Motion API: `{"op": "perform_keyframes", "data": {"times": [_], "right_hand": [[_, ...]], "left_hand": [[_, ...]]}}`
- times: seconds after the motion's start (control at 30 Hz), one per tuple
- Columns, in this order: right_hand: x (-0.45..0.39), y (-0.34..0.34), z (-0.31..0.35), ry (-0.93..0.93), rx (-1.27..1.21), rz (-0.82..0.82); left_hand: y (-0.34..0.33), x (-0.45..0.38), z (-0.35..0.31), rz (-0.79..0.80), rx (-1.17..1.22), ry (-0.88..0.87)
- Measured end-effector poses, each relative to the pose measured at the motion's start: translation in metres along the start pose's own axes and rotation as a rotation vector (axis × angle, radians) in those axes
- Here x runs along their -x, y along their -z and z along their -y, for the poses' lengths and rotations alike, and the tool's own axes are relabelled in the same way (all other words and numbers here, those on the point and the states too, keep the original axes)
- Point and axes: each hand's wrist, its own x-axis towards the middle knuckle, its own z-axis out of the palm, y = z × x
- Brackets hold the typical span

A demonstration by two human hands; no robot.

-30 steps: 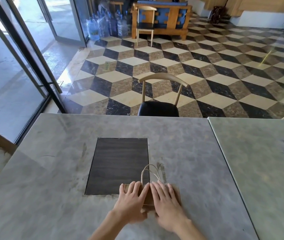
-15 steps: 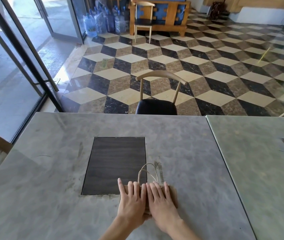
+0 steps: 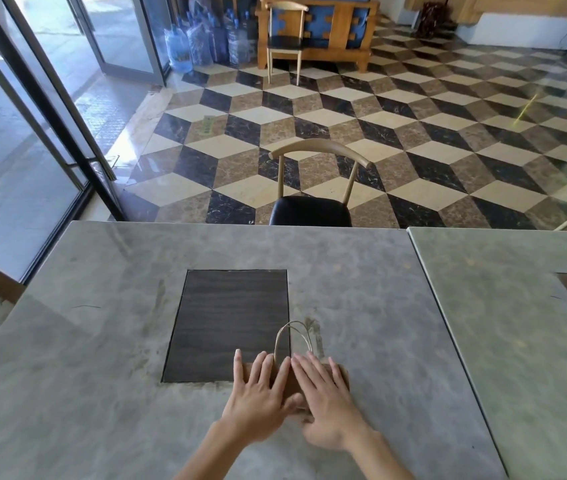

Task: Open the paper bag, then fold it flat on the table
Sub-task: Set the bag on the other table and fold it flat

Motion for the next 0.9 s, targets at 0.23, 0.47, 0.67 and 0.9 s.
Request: {"op": "perform_keyframes", "data": {"times": [0.23, 0.47, 0.67, 0.9], "right_hand": [[-0.001, -0.004, -0.002, -0.235, -0.292, -0.328], [0.009, -0.011, 0.0, -0.703, -0.322, -0.304], [0.014, -0.013, 0.003, -0.859, -0.401, -0.361], [0.014, -0.018, -0.015, -0.653, -0.525, -0.573]], "left_hand": [[0.0, 0.009, 0.001, -0.112, 0.229, 0.432], [0.002, 0.016, -0.011, -0.162, 0.766, 0.773], [-0.001, 0.019, 0.006, -0.211, 0.909, 0.803], [0.002, 0.017, 0.018, -0.265, 0.978, 0.775]]}}
